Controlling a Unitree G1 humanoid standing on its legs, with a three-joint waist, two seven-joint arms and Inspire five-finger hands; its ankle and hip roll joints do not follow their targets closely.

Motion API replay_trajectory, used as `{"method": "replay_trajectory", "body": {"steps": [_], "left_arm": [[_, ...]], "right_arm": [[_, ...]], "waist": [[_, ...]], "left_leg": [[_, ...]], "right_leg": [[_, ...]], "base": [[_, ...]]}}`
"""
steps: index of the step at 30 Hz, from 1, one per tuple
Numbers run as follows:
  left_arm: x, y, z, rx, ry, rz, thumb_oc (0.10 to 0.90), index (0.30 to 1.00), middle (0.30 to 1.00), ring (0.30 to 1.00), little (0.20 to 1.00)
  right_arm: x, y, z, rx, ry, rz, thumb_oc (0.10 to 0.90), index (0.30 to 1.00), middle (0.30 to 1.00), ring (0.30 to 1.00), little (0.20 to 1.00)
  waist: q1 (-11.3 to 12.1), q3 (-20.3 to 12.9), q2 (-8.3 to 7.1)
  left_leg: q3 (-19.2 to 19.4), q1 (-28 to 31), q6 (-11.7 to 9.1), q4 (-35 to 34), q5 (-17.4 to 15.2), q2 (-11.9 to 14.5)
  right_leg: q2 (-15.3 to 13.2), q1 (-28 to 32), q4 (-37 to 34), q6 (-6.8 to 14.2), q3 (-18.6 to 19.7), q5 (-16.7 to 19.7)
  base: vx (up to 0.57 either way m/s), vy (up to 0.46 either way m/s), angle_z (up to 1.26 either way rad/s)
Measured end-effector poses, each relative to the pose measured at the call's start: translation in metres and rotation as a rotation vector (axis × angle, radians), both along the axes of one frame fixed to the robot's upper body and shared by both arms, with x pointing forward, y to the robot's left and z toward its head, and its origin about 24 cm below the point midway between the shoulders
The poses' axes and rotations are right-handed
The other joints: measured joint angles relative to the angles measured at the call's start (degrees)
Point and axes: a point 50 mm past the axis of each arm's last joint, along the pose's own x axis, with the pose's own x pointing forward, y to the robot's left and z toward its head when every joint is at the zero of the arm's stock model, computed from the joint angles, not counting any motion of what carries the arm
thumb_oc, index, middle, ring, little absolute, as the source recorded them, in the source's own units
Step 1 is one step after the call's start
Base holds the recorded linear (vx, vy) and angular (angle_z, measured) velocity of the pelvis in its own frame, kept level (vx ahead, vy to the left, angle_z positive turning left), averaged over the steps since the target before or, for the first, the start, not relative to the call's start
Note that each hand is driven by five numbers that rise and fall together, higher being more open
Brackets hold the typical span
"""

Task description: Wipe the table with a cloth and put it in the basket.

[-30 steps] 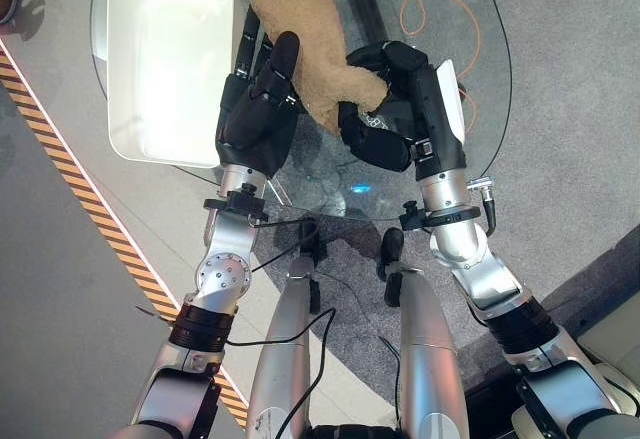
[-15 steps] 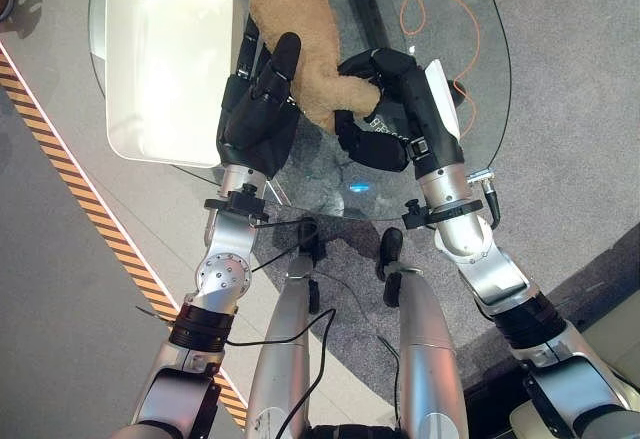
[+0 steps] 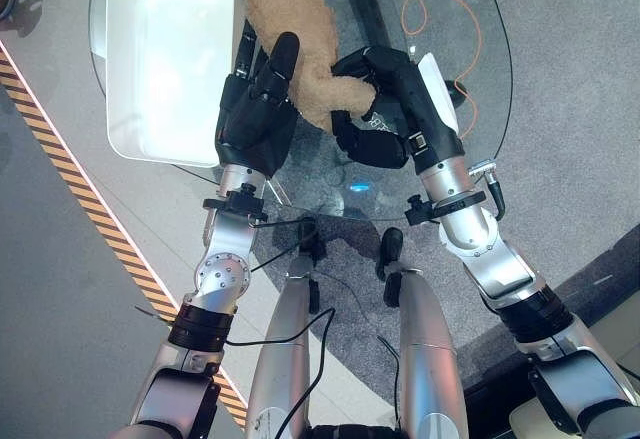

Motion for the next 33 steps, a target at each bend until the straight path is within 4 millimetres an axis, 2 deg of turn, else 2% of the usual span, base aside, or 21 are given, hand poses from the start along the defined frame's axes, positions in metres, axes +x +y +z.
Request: {"method": "replay_trajectory", "body": {"steps": [1,2,12,25,26,27,28,29,33], "left_arm": [[0.0,0.0,0.0,-0.001,0.0,0.002,0.141,0.335,0.335,0.335,0.241],[0.0,0.001,0.0,-0.001,-0.001,0.004,0.1,0.3,0.3,0.3,0.2],[0.003,0.008,-0.002,0.006,0.007,0.05,0.1,0.3,0.3,0.3,0.2],[0.003,0.008,-0.002,0.006,0.006,0.05,0.1,0.3,0.3,0.3,0.2],[0.003,0.008,-0.002,0.006,0.006,0.051,0.1,0.3,0.3,0.3,0.2],[0.003,0.008,-0.002,0.005,0.006,0.051,0.1,0.3,0.3,0.3,0.2],[0.003,0.008,-0.002,0.005,0.005,0.052,0.1,0.3,0.3,0.3,0.2],[0.003,0.008,-0.002,0.004,0.004,0.053,0.1,0.3,0.3,0.3,0.2],[0.002,0.01,-0.001,-0.002,-0.001,0.062,0.1,0.3,0.3,0.3,0.2]], "right_arm": [[0.0,0.0,0.0,-0.005,0.001,0.003,0.1,0.3,0.3,0.3,0.2],[0.0,0.001,0.0,-0.01,0.002,0.006,0.1,0.3,0.3,0.3,0.2],[-0.002,0.012,-0.004,-0.059,0.012,0.055,0.1,0.3,0.3,0.3,0.2],[-0.002,0.013,-0.004,-0.065,0.006,0.053,0.1,0.3,0.3,0.3,0.2],[-0.002,0.013,-0.003,-0.066,0.005,0.053,0.342,0.507,0.507,0.507,0.442],[-0.002,0.013,-0.004,-0.066,0.005,0.053,0.473,0.62,0.62,0.62,0.573],[-0.002,0.013,-0.004,-0.066,0.005,0.054,0.682,0.799,0.799,0.799,0.782],[-0.002,0.013,-0.004,-0.066,0.005,0.055,0.8,0.9,0.9,0.9,0.9],[-0.003,0.015,-0.004,-0.066,0.006,0.062,0.8,0.9,0.9,0.9,0.9]], "waist": [[0.0,0.0,0.0],[0.0,0.0,0.0],[0.0,0.0,-0.01],[0.0,0.0,-0.55],[0.0,0.0,-0.55],[0.0,0.0,-0.55],[0.0,0.0,-0.55],[0.0,0.0,-0.55],[0.0,0.0,-0.55]], "left_leg": [[0.0,0.0,0.0,0.0,0.0,0.0],[0.0,0.0,0.0,0.0,0.0,0.0],[0.0,0.0,0.0,0.0,0.0,0.0],[0.0,0.0,0.0,-0.1,0.0,0.0],[0.0,0.0,0.0,-0.1,0.0,0.0],[0.0,0.0,0.0,-0.1,0.0,0.0],[0.0,0.0,0.0,-0.1,0.0,0.0],[0.0,0.0,0.0,-0.1,0.0,0.0],[0.0,0.0,0.0,-0.1,0.0,0.0]], "right_leg": [[0.0,0.0,0.0,0.0,0.0,0.0],[0.0,0.0,0.0,0.0,0.0,0.0],[0.0,0.0,0.0,0.0,0.0,0.0],[0.0,0.0,0.0,0.0,0.0,0.0],[0.0,0.0,0.0,0.0,0.0,0.0],[0.0,0.0,0.0,0.0,0.0,0.0],[0.0,0.0,0.0,0.0,0.0,0.0],[0.0,0.0,0.0,0.0,0.0,0.0],[0.0,0.0,0.0,0.0,0.1,0.0]], "base": [[0.0,0.0,0.0],[0.0,0.0,0.0],[0.0,0.0,0.0],[0.0,0.0,0.0],[0.0,0.0,0.0],[0.0,0.0,0.0],[0.0,0.0,0.0],[0.0,0.0,0.0],[0.0,0.0,0.0]]}}
